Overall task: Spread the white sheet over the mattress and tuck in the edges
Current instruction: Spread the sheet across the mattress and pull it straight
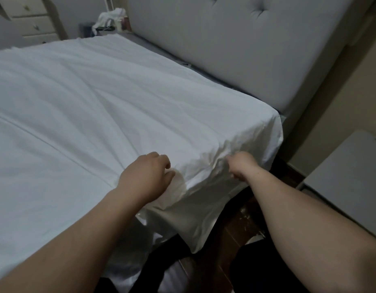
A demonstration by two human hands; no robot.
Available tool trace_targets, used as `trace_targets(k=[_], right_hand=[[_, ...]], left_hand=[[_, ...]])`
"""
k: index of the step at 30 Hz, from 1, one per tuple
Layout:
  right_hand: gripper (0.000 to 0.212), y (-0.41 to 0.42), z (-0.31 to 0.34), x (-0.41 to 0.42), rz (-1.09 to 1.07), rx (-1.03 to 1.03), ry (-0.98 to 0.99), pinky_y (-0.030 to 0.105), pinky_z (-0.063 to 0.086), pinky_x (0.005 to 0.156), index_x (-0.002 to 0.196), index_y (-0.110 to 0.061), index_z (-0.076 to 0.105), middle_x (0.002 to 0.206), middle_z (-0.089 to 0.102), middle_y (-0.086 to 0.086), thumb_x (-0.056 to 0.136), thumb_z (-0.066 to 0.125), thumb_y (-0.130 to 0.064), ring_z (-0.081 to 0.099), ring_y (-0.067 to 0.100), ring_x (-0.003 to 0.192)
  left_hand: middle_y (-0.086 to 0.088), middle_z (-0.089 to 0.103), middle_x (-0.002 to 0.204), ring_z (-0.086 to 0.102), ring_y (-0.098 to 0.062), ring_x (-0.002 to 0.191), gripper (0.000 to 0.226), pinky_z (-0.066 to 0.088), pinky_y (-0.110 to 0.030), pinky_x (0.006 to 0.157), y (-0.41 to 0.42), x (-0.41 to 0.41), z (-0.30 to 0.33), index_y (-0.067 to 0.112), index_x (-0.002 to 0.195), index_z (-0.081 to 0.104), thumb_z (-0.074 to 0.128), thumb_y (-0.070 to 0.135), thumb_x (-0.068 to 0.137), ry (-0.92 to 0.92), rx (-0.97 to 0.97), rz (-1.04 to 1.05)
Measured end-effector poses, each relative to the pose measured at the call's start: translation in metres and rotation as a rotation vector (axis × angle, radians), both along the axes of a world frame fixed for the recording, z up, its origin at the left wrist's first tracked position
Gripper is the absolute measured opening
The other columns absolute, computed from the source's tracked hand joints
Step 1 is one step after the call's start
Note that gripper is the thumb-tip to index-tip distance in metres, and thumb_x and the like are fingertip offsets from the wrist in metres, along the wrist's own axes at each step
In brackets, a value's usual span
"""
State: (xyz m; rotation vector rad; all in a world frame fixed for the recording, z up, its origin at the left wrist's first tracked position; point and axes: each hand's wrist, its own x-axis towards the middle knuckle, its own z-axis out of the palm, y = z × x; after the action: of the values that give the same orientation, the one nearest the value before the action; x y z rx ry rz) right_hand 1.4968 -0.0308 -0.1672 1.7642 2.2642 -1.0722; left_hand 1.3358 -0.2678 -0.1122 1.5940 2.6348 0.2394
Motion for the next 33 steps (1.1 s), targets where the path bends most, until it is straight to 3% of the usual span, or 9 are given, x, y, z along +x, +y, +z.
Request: trace_targets(k=[2, 5, 10, 13, 18, 21, 26, 30, 33], right_hand=[[0.062, 0.021, 0.005, -0.002, -0.204, 0.081, 0.231, 0.040, 0.057, 0.081, 0.104, 0.002, 0.071, 0.101, 0.074, 0.022, 0.095, 0.032, -0.046, 0.072, 0.037, 0.089], [0.054, 0.021, 0.009, 0.001, -0.444, -0.131, 0.511, 0.038, 0.054, 0.069, 0.105, -0.012, 0.061, 0.098, 0.067, 0.010, 0.100, 0.035, -0.058, 0.068, 0.031, 0.079], [0.052, 0.040, -0.006, 0.001, -0.564, -0.360, 0.593, 0.041, 0.051, 0.083, 0.122, -0.019, 0.056, 0.116, 0.062, 0.006, 0.103, 0.031, -0.060, 0.064, 0.026, 0.086], [0.056, 0.050, -0.011, -0.017, -0.560, -0.358, 0.661, 0.036, 0.051, 0.071, 0.138, -0.018, 0.052, 0.107, 0.062, 0.005, 0.103, 0.032, -0.057, 0.064, 0.022, 0.078], [0.019, 0.064, -0.017, -0.027, -0.465, -0.260, 0.671, 0.028, 0.051, 0.062, 0.097, -0.017, 0.058, 0.095, 0.064, 0.005, 0.106, 0.042, -0.024, 0.059, 0.014, 0.067], [0.016, 0.072, -0.018, -0.021, -0.391, -0.214, 0.673, 0.028, 0.049, 0.061, 0.089, -0.020, 0.054, 0.086, 0.056, 0.001, 0.103, 0.047, -0.014, 0.057, 0.014, 0.069], [0.033, 0.067, -0.018, -0.024, -0.431, -0.192, 0.648, 0.026, 0.041, 0.060, 0.076, -0.020, 0.055, 0.075, 0.055, 0.000, 0.105, 0.039, -0.022, 0.052, 0.014, 0.059], [0.034, 0.062, -0.005, -0.025, -0.532, -0.345, 0.704, 0.035, 0.047, 0.073, 0.083, -0.019, 0.056, 0.076, 0.054, 0.002, 0.102, 0.037, -0.041, 0.053, 0.019, 0.065], [0.035, 0.059, -0.005, -0.029, -0.479, -0.286, 0.658, 0.033, 0.052, 0.067, 0.089, -0.020, 0.056, 0.085, 0.058, 0.001, 0.103, 0.041, -0.049, 0.058, 0.016, 0.068]], left_hand=[[0.004, 0.062, 0.114, 0.060, -0.020, 0.101, 0.036, 0.055, -0.038, 0.081, 0.006, 0.002, -0.008, 0.026, 0.122, 0.063, 0.053, 0.051, 0.098, 0.006, -0.005, -0.028], [0.006, 0.059, 0.109, 0.059, -0.020, 0.094, 0.037, 0.056, -0.041, 0.076, 0.016, 0.005, -0.017, 0.028, 0.116, 0.063, 0.049, 0.056, 0.096, 0.072, -0.032, -0.027], [0.007, 0.055, 0.094, 0.057, -0.020, 0.081, 0.027, 0.053, -0.039, 0.067, 0.032, 0.008, -0.020, 0.027, 0.097, 0.057, 0.054, 0.054, 0.094, 0.121, -0.016, -0.017], [0.008, 0.052, 0.085, 0.054, -0.017, 0.074, 0.023, 0.047, -0.034, 0.060, 0.043, 0.005, -0.022, 0.025, 0.090, 0.051, 0.057, 0.047, 0.096, 0.111, -0.010, -0.040], [0.008, 0.053, 0.079, 0.053, -0.013, 0.069, 0.030, 0.042, -0.031, 0.059, 0.054, -0.004, -0.019, 0.025, 0.081, 0.053, 0.060, 0.049, 0.097, 0.055, -0.053, -0.035], [0.007, 0.054, 0.079, 0.054, -0.015, 0.070, 0.031, 0.043, -0.033, 0.059, 0.055, -0.005, -0.019, 0.023, 0.081, 0.056, 0.059, 0.050, 0.098, 0.062, -0.056, -0.051], [0.003, 0.055, 0.080, 0.056, -0.020, 0.071, 0.031, 0.049, -0.036, 0.062, 0.054, -0.002, -0.016, 0.019, 0.082, 0.059, 0.058, 0.044, 0.099, 0.072, -0.032, -0.077], [0.000, 0.057, 0.079, 0.058, -0.023, 0.070, 0.033, 0.052, -0.039, 0.064, 0.055, -0.001, -0.016, 0.016, 0.087, 0.060, 0.053, 0.044, 0.102, 0.100, -0.069, -0.087], [-0.002, 0.057, 0.079, 0.057, -0.025, 0.071, 0.035, 0.051, -0.039, 0.063, 0.054, -0.001, -0.019, 0.014, 0.088, 0.057, 0.049, 0.044, 0.104, 0.109, -0.080, -0.087]])
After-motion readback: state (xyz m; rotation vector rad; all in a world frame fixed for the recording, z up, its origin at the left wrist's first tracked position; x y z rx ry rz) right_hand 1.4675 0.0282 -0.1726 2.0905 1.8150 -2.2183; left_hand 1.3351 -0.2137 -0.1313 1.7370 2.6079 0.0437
